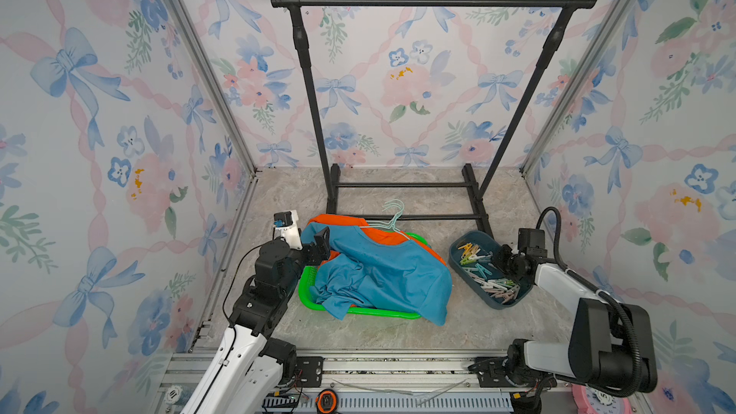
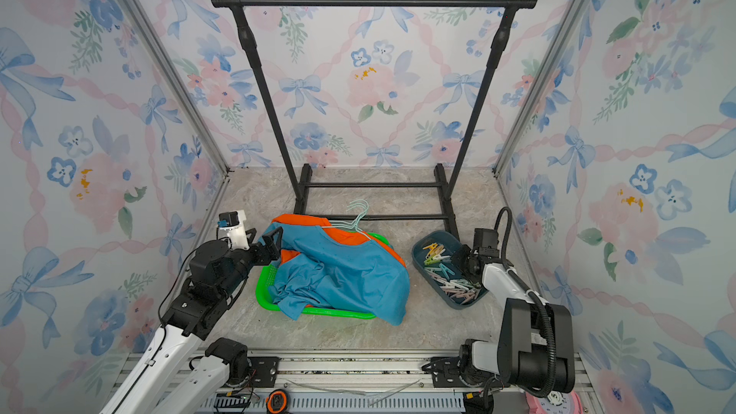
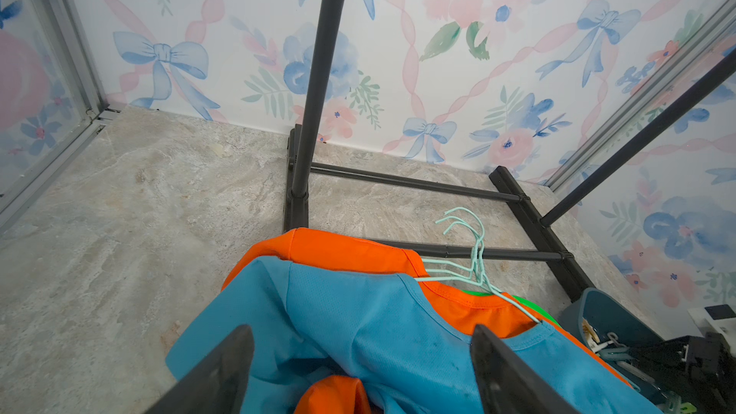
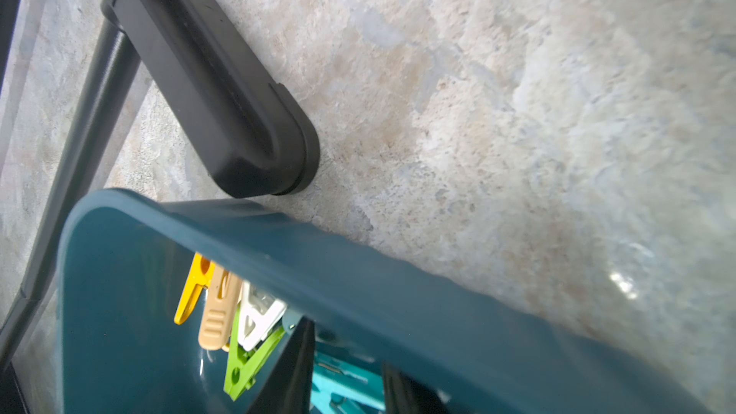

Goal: Use clothespins to secure the t-shirt on both sides of the hanger
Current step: Pick up the clothespin from the storage box.

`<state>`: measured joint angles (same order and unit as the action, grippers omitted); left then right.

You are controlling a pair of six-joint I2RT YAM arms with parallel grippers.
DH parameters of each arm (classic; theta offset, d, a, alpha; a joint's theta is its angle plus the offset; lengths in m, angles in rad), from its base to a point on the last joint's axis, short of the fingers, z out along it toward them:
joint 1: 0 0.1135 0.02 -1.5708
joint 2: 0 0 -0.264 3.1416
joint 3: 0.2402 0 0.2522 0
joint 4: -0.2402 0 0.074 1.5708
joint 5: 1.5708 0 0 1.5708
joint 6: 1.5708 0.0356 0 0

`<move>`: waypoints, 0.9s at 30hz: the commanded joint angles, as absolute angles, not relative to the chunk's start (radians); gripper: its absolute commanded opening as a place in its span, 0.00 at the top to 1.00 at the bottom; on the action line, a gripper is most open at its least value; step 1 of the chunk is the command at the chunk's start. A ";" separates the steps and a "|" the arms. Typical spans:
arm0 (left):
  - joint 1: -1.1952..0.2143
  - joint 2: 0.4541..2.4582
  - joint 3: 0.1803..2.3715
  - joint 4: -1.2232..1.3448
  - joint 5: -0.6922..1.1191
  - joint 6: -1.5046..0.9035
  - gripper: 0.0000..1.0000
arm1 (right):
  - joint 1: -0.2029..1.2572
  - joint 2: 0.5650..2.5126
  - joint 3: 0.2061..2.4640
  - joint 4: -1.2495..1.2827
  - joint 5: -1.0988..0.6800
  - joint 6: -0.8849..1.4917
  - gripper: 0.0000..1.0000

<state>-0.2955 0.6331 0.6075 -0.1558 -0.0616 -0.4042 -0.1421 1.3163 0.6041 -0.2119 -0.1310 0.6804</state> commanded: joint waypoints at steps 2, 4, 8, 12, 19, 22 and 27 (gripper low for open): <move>-0.302 0.631 0.595 -0.153 -0.052 -0.390 0.13 | -0.140 1.303 0.629 -0.246 -0.125 0.672 0.69; -0.302 0.632 0.595 -0.153 -0.052 -0.390 0.13 | -0.141 1.321 0.626 -0.235 -0.127 0.676 0.67; -0.301 0.634 0.595 -0.153 -0.052 -0.390 0.13 | -0.140 1.361 0.622 -0.198 -0.147 0.689 0.63; -0.300 0.636 0.593 -0.154 -0.053 -0.388 0.13 | -0.140 1.384 0.617 -0.151 -0.167 0.701 0.65; -0.298 0.641 0.591 -0.152 -0.052 -0.387 0.13 | -0.140 1.411 0.598 -0.057 -0.196 0.715 0.68; -0.298 0.645 0.591 -0.153 -0.053 -0.385 0.13 | -0.140 1.415 0.591 -0.022 -0.207 0.720 0.69; -0.298 0.652 0.592 -0.153 -0.053 -0.385 0.13 | -0.138 1.402 0.597 -0.017 -0.213 0.725 0.73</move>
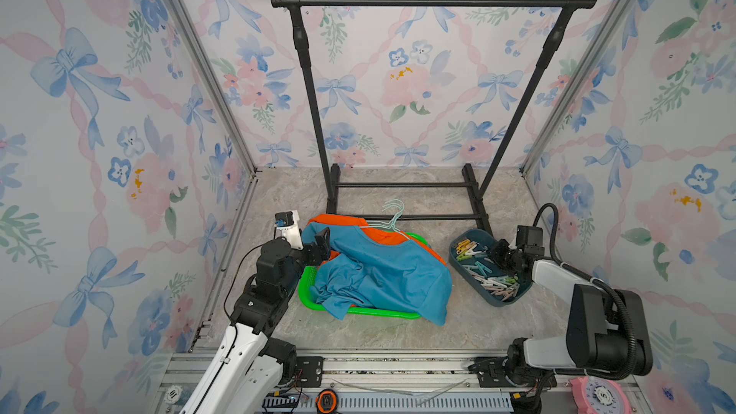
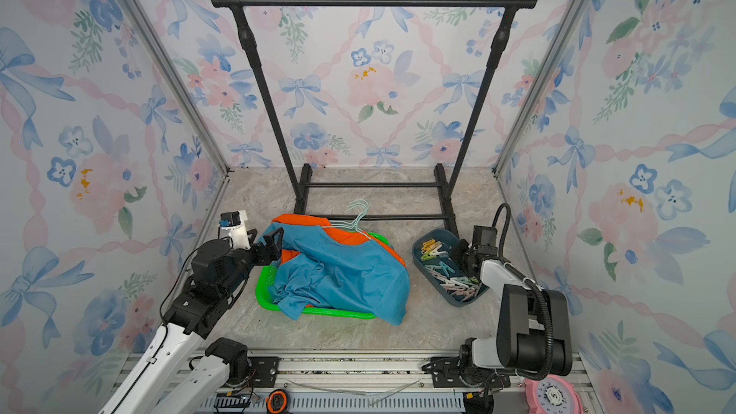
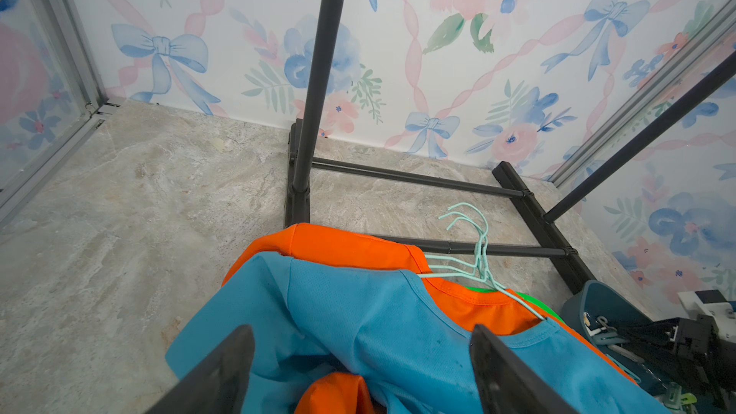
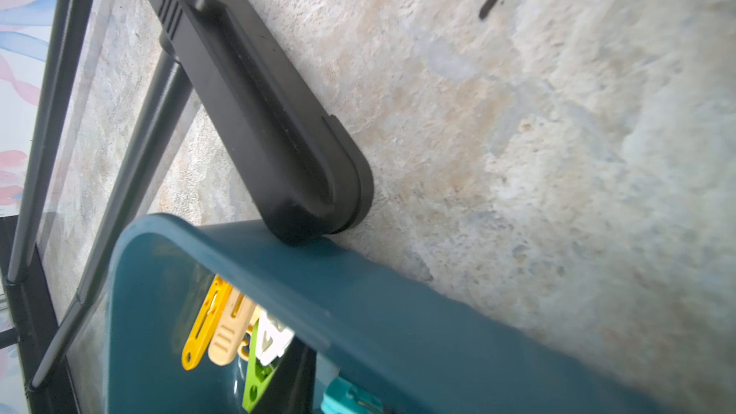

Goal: Use clothespins to secure the t-shirt on both sides of the hanger
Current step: Pick up the clothespin from the storage box.

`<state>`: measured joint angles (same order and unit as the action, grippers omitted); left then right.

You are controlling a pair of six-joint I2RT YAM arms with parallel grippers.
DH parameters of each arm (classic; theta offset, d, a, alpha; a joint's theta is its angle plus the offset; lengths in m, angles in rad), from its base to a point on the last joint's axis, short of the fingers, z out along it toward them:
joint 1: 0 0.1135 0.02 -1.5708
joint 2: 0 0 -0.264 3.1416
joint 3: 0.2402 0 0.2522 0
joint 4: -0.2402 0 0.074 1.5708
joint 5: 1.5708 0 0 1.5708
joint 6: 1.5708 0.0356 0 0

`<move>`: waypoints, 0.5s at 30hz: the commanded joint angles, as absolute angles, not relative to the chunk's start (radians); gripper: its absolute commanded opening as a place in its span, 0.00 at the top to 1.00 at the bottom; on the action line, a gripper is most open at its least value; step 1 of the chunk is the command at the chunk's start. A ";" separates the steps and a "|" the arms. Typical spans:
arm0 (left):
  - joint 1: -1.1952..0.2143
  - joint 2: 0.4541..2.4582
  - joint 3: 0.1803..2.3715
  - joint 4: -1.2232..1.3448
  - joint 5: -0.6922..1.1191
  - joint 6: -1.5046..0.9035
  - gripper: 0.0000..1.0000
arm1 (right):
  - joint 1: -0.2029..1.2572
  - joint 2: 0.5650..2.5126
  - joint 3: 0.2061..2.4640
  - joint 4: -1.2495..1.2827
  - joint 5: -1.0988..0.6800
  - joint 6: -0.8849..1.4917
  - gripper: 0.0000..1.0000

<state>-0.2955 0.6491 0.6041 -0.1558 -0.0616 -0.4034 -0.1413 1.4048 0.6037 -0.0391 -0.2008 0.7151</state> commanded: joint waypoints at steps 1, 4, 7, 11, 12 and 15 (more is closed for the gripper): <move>-0.297 0.655 0.592 -0.153 -0.052 -0.385 0.13 | -0.135 1.399 0.600 -0.020 -0.210 0.723 0.73; -0.292 0.658 0.593 -0.153 -0.049 -0.386 0.14 | -0.134 1.407 0.605 -0.014 -0.202 0.720 0.75; -0.290 0.658 0.593 -0.153 -0.048 -0.385 0.14 | -0.132 1.433 0.600 0.015 -0.218 0.730 0.76; -0.291 0.661 0.593 -0.152 -0.046 -0.385 0.14 | -0.126 1.463 0.594 0.041 -0.223 0.736 0.77; -0.290 0.661 0.592 -0.153 -0.046 -0.385 0.14 | -0.125 1.466 0.592 0.048 -0.224 0.738 0.78; -0.290 0.660 0.591 -0.153 -0.047 -0.384 0.14 | -0.125 1.461 0.587 0.057 -0.225 0.739 0.82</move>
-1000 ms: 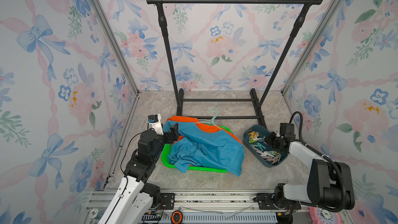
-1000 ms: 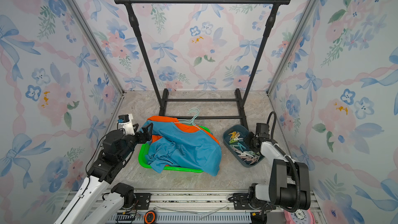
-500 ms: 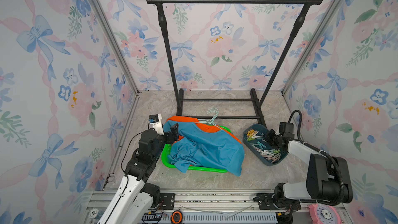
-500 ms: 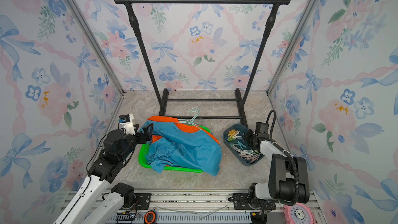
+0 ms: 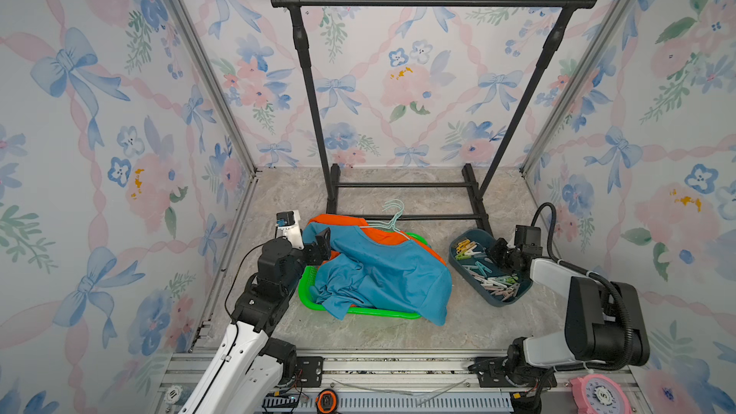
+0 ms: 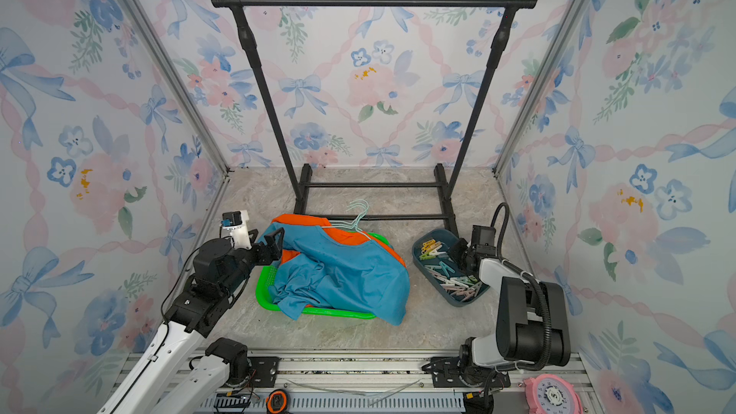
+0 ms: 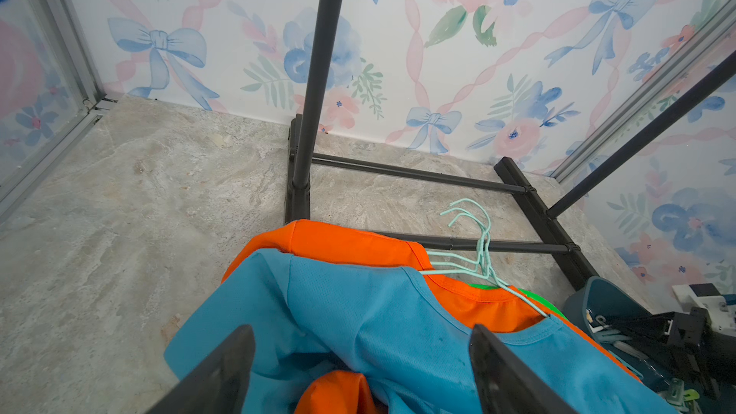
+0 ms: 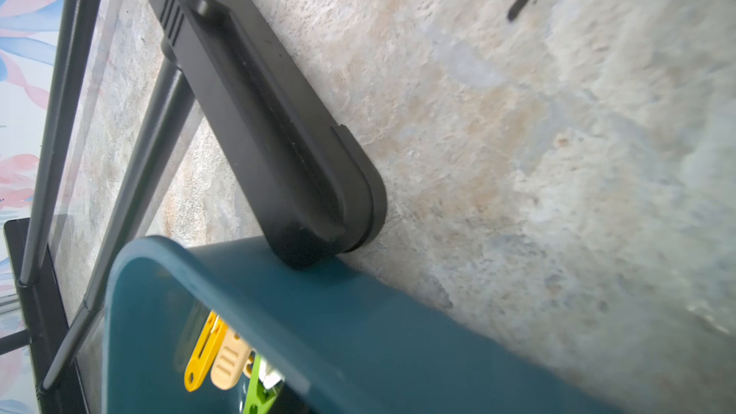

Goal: Use clothespins to secure the t-shirt on both sides of the hanger
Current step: Pick up the clothespin from the storage box.

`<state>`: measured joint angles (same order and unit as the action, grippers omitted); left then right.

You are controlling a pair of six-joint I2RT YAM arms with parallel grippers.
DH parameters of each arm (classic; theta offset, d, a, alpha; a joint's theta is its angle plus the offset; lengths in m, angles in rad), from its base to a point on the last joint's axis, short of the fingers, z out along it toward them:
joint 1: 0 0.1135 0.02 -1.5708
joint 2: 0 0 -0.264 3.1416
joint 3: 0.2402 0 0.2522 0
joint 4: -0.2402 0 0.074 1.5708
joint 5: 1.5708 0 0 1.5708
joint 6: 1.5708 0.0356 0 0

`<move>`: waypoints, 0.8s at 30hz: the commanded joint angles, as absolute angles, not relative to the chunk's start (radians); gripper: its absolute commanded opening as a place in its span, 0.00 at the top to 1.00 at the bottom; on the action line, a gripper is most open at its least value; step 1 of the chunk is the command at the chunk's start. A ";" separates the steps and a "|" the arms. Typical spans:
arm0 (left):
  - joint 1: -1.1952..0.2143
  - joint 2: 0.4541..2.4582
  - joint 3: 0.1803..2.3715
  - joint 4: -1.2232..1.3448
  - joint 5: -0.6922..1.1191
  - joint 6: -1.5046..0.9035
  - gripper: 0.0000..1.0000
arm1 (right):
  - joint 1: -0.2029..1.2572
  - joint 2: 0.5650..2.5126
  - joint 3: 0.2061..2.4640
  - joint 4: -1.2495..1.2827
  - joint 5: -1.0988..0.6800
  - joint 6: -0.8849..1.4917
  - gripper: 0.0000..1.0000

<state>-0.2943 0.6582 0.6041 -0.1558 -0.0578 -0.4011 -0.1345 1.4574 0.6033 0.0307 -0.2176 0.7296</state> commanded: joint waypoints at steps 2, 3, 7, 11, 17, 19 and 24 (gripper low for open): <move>-0.291 0.663 0.591 -0.153 -0.046 -0.383 0.14 | -0.124 1.455 0.586 0.057 -0.224 0.737 0.84; -0.291 0.664 0.591 -0.153 -0.045 -0.383 0.14 | -0.124 1.450 0.588 0.055 -0.222 0.736 0.84; -0.291 0.664 0.591 -0.153 -0.042 -0.382 0.14 | -0.120 1.433 0.587 0.049 -0.222 0.732 0.88; -0.291 0.673 0.597 -0.152 -0.018 -0.369 0.14 | -0.112 1.407 0.591 0.029 -0.221 0.727 0.90; -0.334 0.730 0.641 -0.152 0.071 -0.314 0.18 | -0.084 1.304 0.635 -0.065 -0.208 0.700 0.91; -0.375 0.752 0.670 -0.155 0.070 -0.302 0.18 | -0.069 1.253 0.656 -0.115 -0.197 0.684 0.91; -0.533 0.835 0.783 -0.160 0.026 -0.265 0.18 | -0.036 1.137 0.718 -0.223 -0.199 0.649 0.92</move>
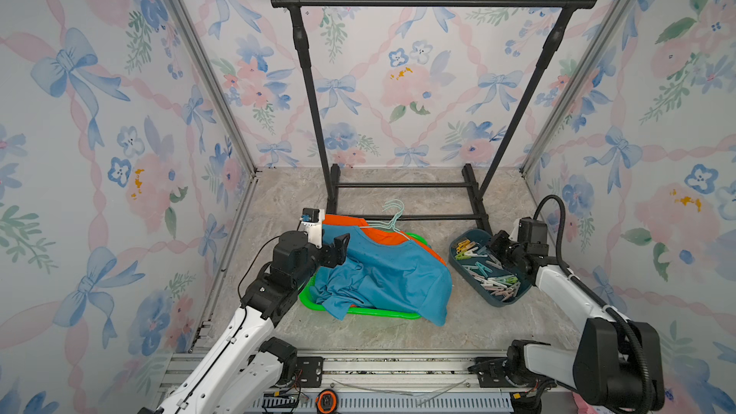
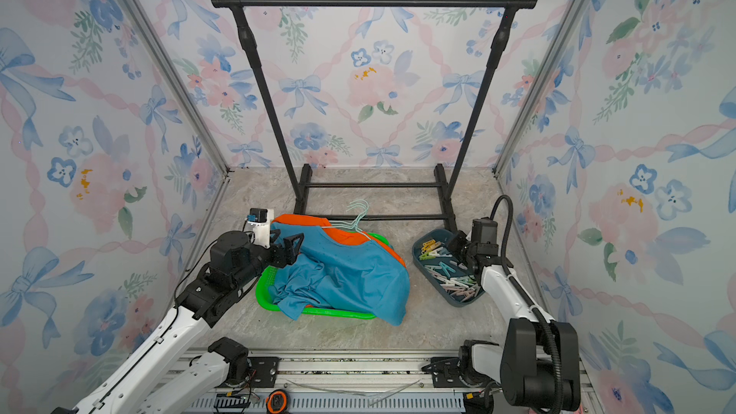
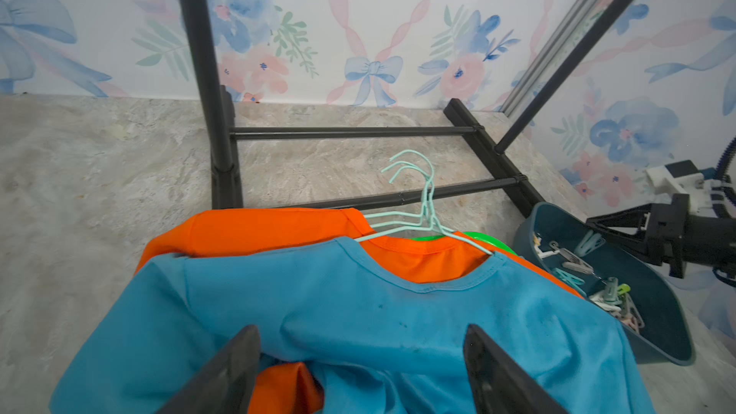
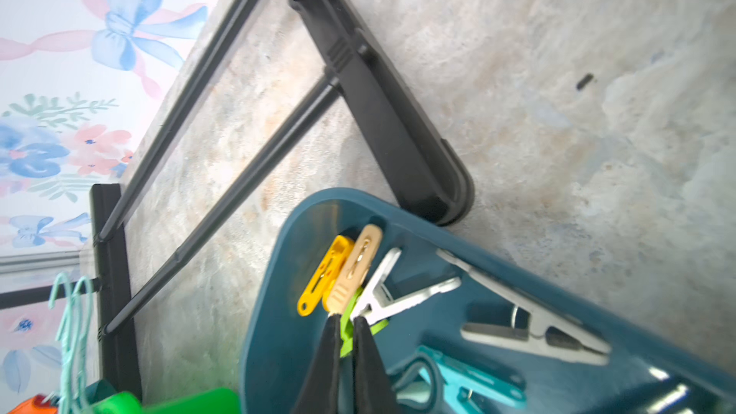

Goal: Use clothespins to secure the t-shirt on both sides of the hanger
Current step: Pick up the clothespin from the storage box, then open the clothespin.

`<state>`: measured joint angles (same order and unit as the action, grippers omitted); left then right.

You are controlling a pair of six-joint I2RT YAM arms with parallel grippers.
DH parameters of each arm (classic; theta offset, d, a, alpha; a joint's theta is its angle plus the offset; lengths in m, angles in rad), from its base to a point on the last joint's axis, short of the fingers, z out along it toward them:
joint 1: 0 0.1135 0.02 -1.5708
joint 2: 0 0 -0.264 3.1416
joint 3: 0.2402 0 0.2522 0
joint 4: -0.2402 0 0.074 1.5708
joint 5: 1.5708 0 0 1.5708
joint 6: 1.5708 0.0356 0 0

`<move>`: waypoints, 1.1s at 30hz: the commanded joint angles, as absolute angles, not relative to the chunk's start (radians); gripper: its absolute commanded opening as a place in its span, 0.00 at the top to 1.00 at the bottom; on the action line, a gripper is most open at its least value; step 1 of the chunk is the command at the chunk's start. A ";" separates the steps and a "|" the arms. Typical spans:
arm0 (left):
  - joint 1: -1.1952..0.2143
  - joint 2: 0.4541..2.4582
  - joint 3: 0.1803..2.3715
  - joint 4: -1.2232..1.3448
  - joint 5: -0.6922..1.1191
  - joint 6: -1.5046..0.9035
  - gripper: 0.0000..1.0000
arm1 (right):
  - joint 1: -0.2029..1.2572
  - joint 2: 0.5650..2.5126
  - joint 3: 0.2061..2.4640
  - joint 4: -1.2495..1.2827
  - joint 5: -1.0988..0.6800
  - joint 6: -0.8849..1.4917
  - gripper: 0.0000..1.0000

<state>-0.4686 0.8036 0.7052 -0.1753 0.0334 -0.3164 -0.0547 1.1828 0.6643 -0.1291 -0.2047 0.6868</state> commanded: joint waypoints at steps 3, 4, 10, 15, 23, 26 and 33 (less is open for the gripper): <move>-0.662 0.939 0.862 -0.170 0.006 -0.212 0.18 | -0.016 1.081 0.770 -0.286 -0.222 0.632 0.92; -0.694 0.986 0.890 -0.173 0.018 -0.201 0.19 | -0.010 1.066 0.790 -0.308 -0.234 0.609 0.92; -0.800 1.250 1.047 -0.165 0.096 -0.177 0.25 | 0.040 0.997 0.914 -0.430 -0.274 0.559 0.93; -0.858 1.423 1.173 -0.120 0.129 -0.158 0.23 | 0.070 0.964 0.973 -0.457 -0.325 0.573 0.93; -0.912 1.645 1.374 -0.089 0.196 -0.140 0.24 | 0.087 0.950 1.035 -0.492 -0.381 0.584 0.93; -0.926 1.704 1.435 -0.081 0.213 -0.138 0.24 | 0.088 0.951 1.040 -0.487 -0.392 0.593 0.93; -0.957 1.789 1.527 -0.065 0.227 -0.124 0.25 | 0.088 0.961 1.047 -0.468 -0.389 0.618 0.93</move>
<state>-0.9482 1.7660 1.4914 -0.0891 0.2024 -0.1486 0.0803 0.9600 1.0065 -0.4583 -0.3752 0.6014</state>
